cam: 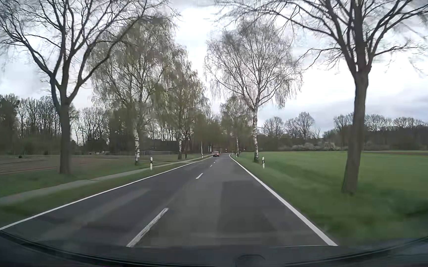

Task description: Follow the waypoints while adhering to traffic rules and regulations

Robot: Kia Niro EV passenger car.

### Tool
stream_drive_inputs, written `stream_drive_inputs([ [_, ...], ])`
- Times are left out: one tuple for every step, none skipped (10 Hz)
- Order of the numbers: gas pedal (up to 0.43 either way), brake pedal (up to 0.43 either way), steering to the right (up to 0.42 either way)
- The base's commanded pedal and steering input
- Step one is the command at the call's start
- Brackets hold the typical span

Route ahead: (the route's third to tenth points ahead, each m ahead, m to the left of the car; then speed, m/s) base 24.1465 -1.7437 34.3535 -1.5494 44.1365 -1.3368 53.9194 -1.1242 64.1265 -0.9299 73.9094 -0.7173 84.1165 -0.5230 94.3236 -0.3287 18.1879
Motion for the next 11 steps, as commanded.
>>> stream_drive_inputs([
  [0.039, 0.0, -0.001],
  [0.039, 0.0, -0.002],
  [0.039, 0.0, -0.003],
  [0.039, 0.006, -0.002],
  [0.028, 0.0, -0.003],
  [0.028, 0.006, -0.003],
  [0.02, 0.0, -0.003],
  [0.008, 0.0, -0.003],
  [0.0, 0.0, -0.003],
  [0.0, 0.0, -0.003],
  [0.0, 0.0, -0.003],
])
